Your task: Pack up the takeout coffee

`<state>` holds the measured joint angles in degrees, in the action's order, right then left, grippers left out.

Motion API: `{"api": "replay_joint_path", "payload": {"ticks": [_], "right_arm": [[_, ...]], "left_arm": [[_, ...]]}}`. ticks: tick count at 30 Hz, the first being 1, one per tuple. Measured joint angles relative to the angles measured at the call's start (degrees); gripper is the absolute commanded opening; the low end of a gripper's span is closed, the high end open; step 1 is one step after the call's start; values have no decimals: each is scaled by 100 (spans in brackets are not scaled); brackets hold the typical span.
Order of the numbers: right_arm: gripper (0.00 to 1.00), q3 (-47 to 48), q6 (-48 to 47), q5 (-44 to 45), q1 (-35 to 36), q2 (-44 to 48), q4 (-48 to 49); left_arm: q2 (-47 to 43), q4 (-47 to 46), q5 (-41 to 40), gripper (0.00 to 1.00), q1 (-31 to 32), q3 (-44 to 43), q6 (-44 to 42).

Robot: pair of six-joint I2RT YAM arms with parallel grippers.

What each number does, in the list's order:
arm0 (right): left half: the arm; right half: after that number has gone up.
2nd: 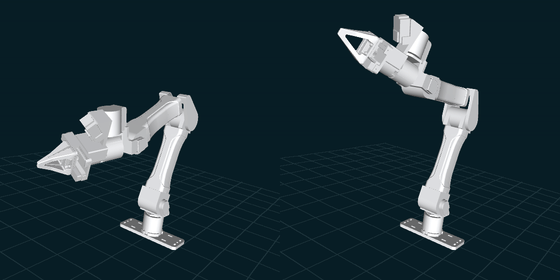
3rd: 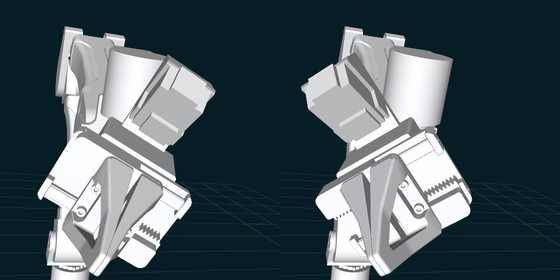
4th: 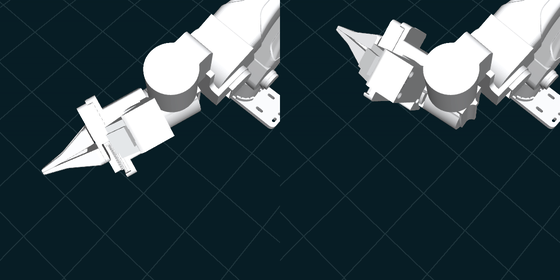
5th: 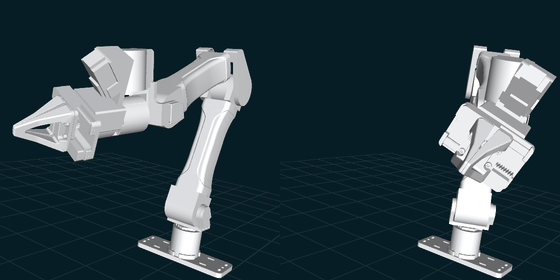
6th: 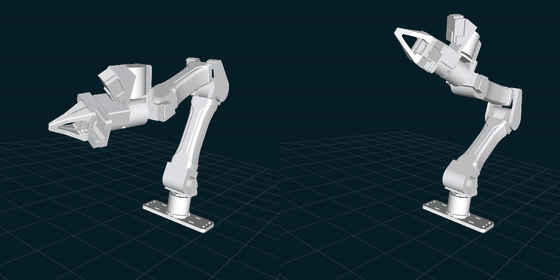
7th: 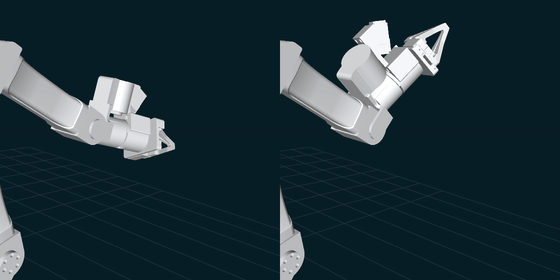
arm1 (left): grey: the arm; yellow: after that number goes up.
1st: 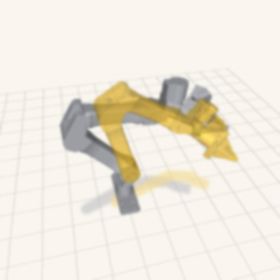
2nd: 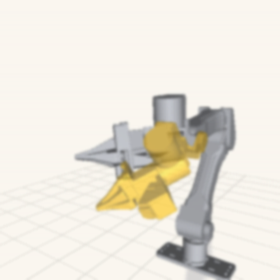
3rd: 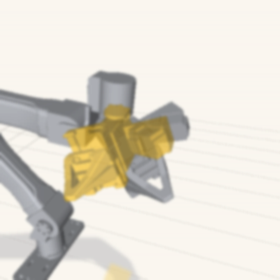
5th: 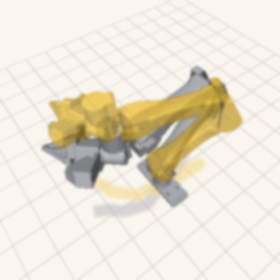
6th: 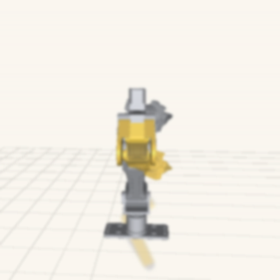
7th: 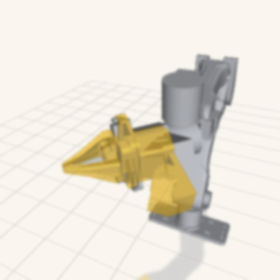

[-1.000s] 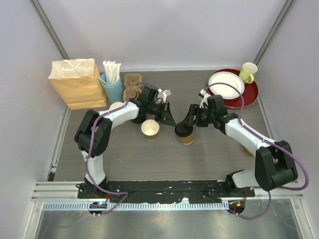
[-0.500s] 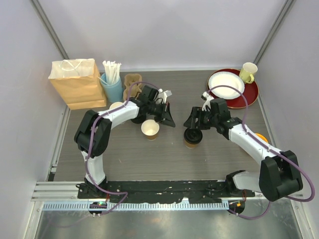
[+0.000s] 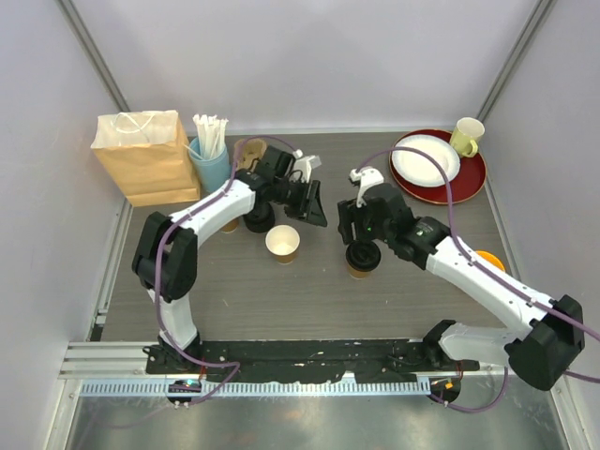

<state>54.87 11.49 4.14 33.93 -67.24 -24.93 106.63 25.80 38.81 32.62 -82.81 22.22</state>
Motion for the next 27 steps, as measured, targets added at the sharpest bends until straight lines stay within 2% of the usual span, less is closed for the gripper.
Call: {"api": "replay_joint_path", "payload": {"ticks": [3, 5, 10, 21, 27], "right_arm": [[57, 352, 74, 1093, 835, -52, -426], [57, 494, 199, 1600, 1185, -192, -721], [57, 546, 525, 2363, 1408, -678, -1440], [63, 748, 844, 2662, 1644, -964, -1958], [60, 752, 907, 2658, 1665, -968, -1956]], "left_arm": [[-223, 127, -181, 45, -173, -70, -153], [-367, 197, -275, 46, -289, -70, -221], [-505, 232, -319, 46, -485, -70, -321], [-505, 286, -229, 45, -505, -68, -317], [-501, 286, -177, 45, -505, -68, -313]]}}
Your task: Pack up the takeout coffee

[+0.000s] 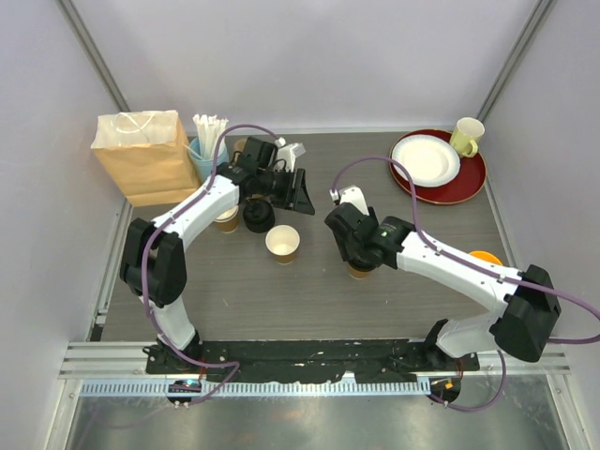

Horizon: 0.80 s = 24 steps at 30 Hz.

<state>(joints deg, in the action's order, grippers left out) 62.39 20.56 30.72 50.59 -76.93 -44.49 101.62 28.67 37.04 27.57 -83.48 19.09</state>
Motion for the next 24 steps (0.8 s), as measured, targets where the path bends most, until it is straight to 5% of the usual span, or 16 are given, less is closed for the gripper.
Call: {"api": "replay_joint_path", "payload": {"ticks": [24], "right_arm": [[48, -811, 144, 70, 31, -26, 1016]], "left_arm": [[87, 7, 195, 44, -7, 0, 17]]}}
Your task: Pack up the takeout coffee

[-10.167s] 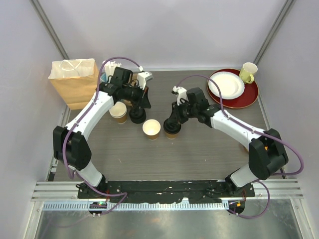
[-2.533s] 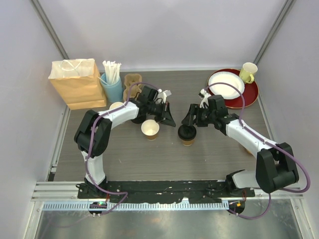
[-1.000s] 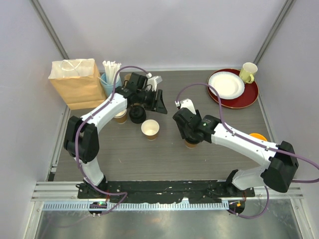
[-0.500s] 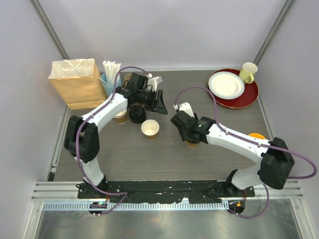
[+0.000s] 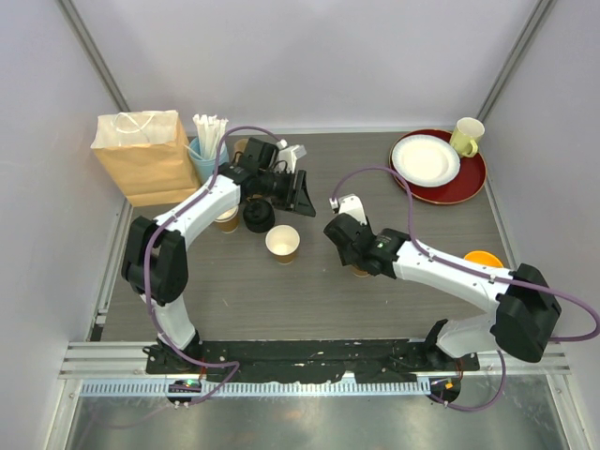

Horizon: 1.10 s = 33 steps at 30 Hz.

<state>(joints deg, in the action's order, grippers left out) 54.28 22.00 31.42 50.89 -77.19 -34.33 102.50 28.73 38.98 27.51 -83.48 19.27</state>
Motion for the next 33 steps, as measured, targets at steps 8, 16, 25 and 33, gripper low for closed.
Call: {"api": "replay_joint_path", "payload": {"ticks": [8, 16, 25, 33], "right_arm": [[44, -87, 120, -20, -39, 111, 2], [52, -136, 302, -114, -127, 238, -50], [60, 20, 192, -258, -157, 442, -413], [55, 273, 66, -313, -232, 734, -442]], "left_arm": [[0, 9, 13, 44, -4, 0, 0], [0, 28, 11, 43, -4, 0, 2], [0, 28, 13, 44, 66, 0, 0], [205, 44, 7, 44, 393, -129, -9]]}}
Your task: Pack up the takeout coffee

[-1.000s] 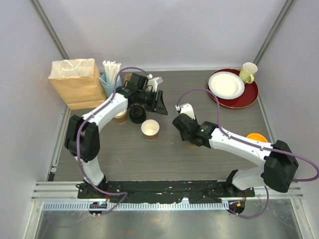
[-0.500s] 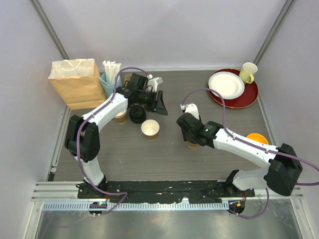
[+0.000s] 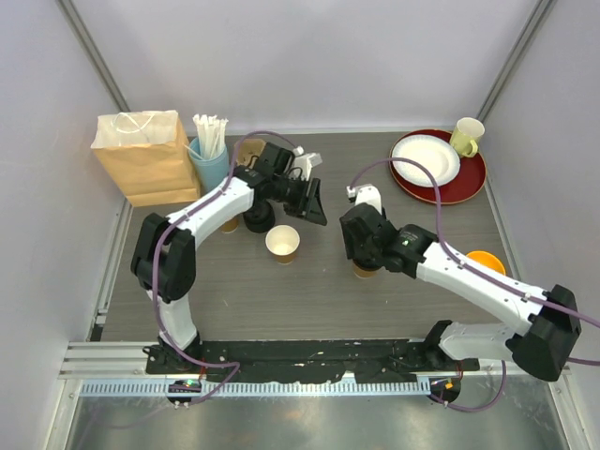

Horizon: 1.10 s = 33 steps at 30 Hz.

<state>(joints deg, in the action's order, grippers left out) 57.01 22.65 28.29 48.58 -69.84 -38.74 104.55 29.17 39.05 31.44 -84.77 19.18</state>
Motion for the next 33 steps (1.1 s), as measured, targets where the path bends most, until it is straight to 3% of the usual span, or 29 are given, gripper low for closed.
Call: {"api": "replay_joint_path", "payload": {"ticks": [3, 9, 15, 21, 33], "right_arm": [[47, -46, -2, -269, -446, 282, 92], [45, -861, 295, -1484, -2761, 1506, 723], [38, -1508, 741, -2920, -3866, 1784, 1040], [37, -2260, 1215, -3995, -4503, 1786, 1368], [36, -2704, 1652, -4804, -4538, 1904, 1797]], "left_arm": [[203, 26, 2, 43, 245, -153, 4], [782, -61, 269, 47, 730, -501, 229], [1139, -328, 647, 44, 748, -501, 682], [1250, -741, 957, 41, 717, -435, 1115], [1314, -1154, 1134, 31, 837, -212, 1408]]}}
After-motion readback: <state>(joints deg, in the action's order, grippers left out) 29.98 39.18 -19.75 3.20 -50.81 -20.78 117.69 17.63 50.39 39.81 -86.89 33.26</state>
